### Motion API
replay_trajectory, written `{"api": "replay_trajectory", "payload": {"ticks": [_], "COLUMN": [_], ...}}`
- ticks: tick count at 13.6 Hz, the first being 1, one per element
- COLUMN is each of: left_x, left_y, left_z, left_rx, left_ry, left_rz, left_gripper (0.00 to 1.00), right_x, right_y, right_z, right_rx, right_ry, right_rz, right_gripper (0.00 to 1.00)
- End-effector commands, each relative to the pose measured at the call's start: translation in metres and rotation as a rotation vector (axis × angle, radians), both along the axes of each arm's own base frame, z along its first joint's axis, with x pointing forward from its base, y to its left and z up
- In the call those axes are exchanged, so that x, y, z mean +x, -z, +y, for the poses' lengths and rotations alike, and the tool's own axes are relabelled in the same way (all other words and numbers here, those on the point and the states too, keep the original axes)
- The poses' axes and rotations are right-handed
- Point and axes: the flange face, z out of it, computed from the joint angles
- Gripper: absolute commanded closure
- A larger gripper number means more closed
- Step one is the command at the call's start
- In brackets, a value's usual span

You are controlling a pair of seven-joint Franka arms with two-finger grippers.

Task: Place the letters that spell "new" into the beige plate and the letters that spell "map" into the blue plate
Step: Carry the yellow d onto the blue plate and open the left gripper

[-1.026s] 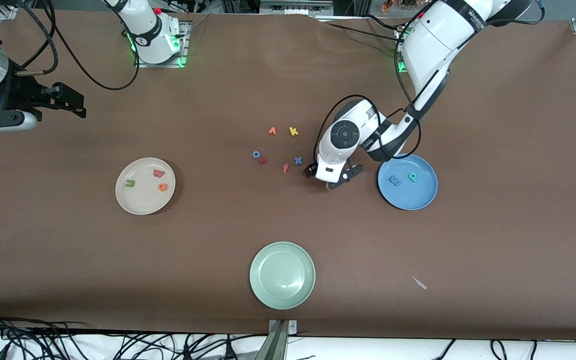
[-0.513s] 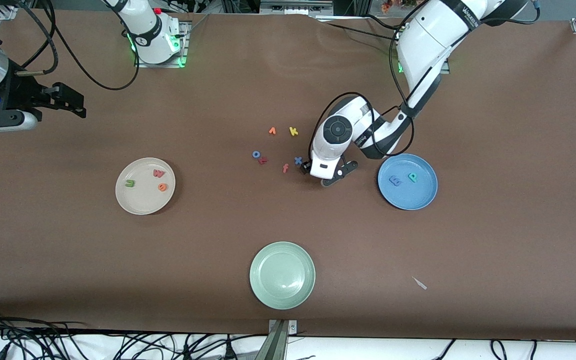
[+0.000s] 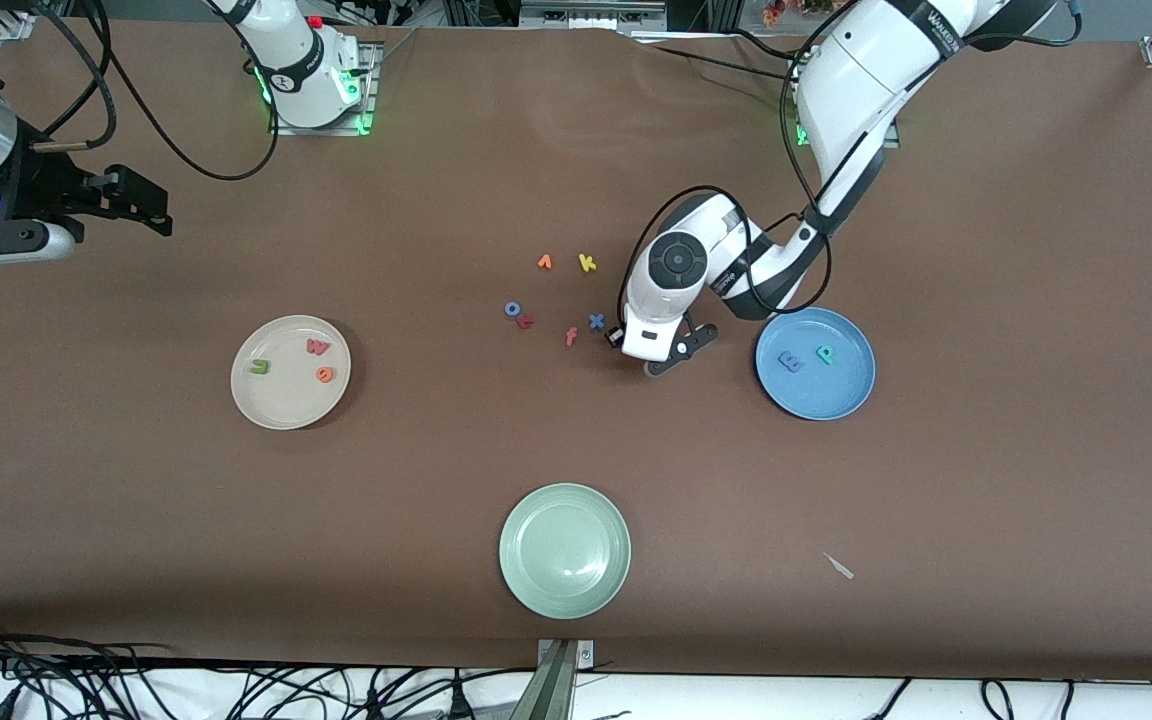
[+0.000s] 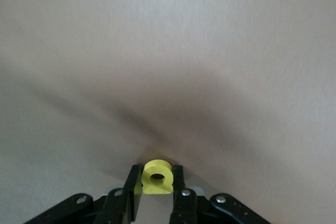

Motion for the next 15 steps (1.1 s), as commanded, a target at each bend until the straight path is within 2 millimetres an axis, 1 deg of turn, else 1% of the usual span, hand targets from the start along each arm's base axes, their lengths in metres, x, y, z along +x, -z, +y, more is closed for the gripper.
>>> {"api": "replay_trajectory", "payload": {"ticks": [1, 3, 4, 5, 6, 8, 10, 11, 12, 13, 14, 15], "left_x": [0.018, 0.029, 0.04, 0.051, 0.061, 0.078, 0.095, 0.097, 0.099, 0.1, 0.099, 0.098], "left_y": [-0.041, -0.07, -0.082, -0.09, -0.092, -0.085, -0.081, -0.075, -0.064, -0.048, -0.041, -0.032], "left_z": [0.025, 0.054, 0.076, 0.102, 0.125, 0.185, 0.246, 0.261, 0.277, 0.284, 0.285, 0.285], "left_rx": [0.048, 0.094, 0.105, 0.109, 0.107, 0.103, 0.069, 0.067, 0.089, 0.088, 0.083, 0.076], "left_ry": [0.05, 0.135, 0.186, 0.227, 0.267, 0.349, 0.435, 0.46, 0.483, 0.482, 0.481, 0.479], "left_rz": [-0.032, -0.009, -0.002, 0.008, 0.021, 0.079, 0.091, 0.1, 0.111, 0.123, 0.121, 0.128], "left_gripper": [1.0, 1.0, 1.0, 1.0, 1.0, 1.0, 1.0, 1.0, 1.0, 1.0, 1.0, 0.97], "right_x": [-0.005, -0.005, -0.005, -0.007, -0.008, -0.009, -0.009, -0.01, -0.009, -0.009, -0.009, -0.009], "right_y": [-0.008, -0.008, -0.006, -0.005, -0.006, -0.006, -0.004, -0.005, -0.003, -0.003, -0.003, -0.003], "right_z": [-0.003, -0.004, -0.004, -0.005, -0.004, -0.003, -0.002, -0.003, -0.002, -0.003, -0.002, -0.003], "right_rx": [-0.008, -0.008, -0.008, -0.01, -0.011, -0.013, -0.013, -0.013, -0.013, -0.013, -0.013, -0.013], "right_ry": [-0.022, -0.027, -0.028, -0.024, -0.025, -0.018, -0.018, -0.016, -0.018, -0.016, -0.018, -0.016], "right_rz": [-0.003, -0.003, 0.006, 0.021, 0.019, 0.019, 0.022, 0.021, 0.024, 0.024, 0.024, 0.024], "right_gripper": [0.0, 0.0, 0.0, 0.0, 0.0, 0.0, 0.0, 0.0, 0.0, 0.0, 0.0, 0.0]}}
